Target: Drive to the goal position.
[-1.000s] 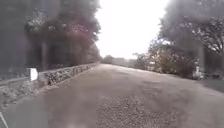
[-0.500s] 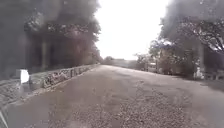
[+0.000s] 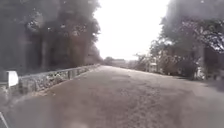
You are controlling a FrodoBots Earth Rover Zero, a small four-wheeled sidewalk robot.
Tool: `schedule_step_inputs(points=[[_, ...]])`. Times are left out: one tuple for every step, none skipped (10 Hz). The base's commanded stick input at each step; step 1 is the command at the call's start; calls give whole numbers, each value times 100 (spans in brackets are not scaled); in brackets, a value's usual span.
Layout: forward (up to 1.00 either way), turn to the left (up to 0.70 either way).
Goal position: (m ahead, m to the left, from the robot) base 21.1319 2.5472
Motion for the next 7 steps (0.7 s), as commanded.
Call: schedule_step_inputs(points=[[50, 48], [50, 28], [50, 4], [50, 0], [50, 0], [50, 0], [50, 0]])
